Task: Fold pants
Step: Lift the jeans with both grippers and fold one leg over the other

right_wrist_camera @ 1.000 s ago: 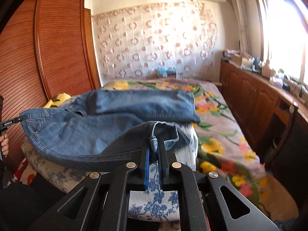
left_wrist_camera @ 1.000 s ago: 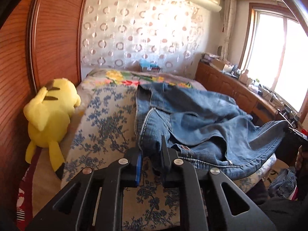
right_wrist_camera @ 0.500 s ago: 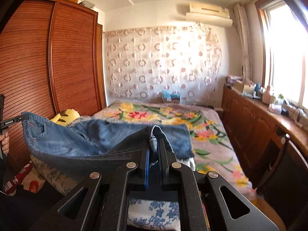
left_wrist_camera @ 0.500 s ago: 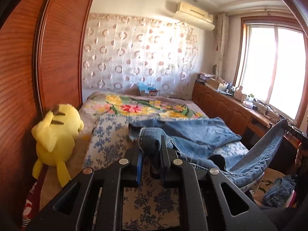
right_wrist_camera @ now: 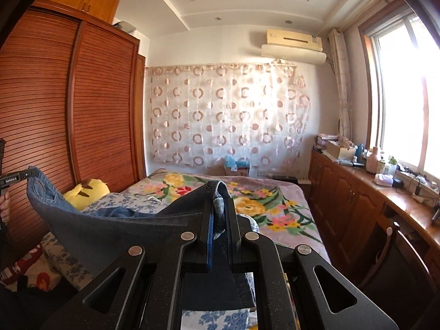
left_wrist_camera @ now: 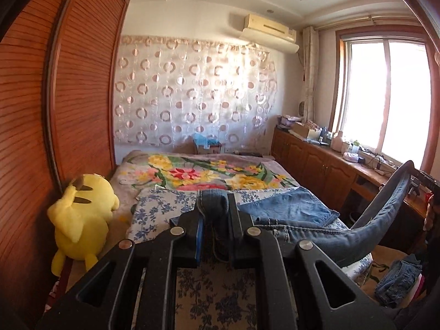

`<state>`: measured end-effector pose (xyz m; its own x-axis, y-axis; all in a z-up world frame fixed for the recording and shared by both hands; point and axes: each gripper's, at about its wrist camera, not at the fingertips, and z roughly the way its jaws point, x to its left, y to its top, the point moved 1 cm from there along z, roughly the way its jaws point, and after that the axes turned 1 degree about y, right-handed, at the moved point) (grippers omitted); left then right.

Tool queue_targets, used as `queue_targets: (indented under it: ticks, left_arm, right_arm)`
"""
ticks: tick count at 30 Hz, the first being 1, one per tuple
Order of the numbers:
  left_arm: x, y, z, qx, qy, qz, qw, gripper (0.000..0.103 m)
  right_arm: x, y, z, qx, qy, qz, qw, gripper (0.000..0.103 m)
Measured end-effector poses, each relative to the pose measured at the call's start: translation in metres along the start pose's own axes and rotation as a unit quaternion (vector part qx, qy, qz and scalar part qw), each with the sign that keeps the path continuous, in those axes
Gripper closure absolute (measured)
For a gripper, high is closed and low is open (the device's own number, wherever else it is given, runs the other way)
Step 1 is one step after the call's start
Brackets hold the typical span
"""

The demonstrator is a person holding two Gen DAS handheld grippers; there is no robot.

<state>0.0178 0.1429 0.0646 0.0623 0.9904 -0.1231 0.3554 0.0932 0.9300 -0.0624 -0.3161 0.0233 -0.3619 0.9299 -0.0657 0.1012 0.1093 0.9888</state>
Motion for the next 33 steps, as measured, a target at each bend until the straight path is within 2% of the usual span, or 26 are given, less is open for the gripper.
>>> queue_targets:
  ticks: [4, 14, 19, 23, 28, 33]
  left_arm:
    - [0.005, 0.003, 0.058, 0.033, 0.001, -0.002, 0.9995, 0.088]
    - [-0.001, 0.007, 0.161, 0.097, 0.018, 0.013, 0.995, 0.088]
    - [0.006, 0.009, 0.193, 0.122, 0.027, 0.012, 0.9921, 0.088]
    - [0.011, 0.008, 0.214, 0.134, 0.032, 0.008, 0.9904, 0.088]
    - [0.02, 0.01, 0.243, 0.147, 0.038, 0.001, 0.9884, 0.088]
    - [0.024, 0.004, 0.273, 0.169, 0.045, 0.001, 0.9845, 0.087]
  right_arm:
    - [-0.003, 0.002, 0.052, 0.023, -0.011, 0.006, 1.0, 0.096]
    - [-0.021, 0.033, 0.159, 0.082, -0.034, 0.025, 0.996, 0.096]
    - [-0.013, 0.063, 0.191, 0.095, -0.035, 0.015, 0.995, 0.096]
    - [-0.016, 0.071, 0.216, 0.099, -0.037, 0.007, 0.994, 0.096]
    - [-0.026, 0.065, 0.247, 0.108, -0.038, 0.015, 0.993, 0.096]
    - [-0.026, 0.054, 0.285, 0.146, -0.046, 0.017, 0.988, 0.096]
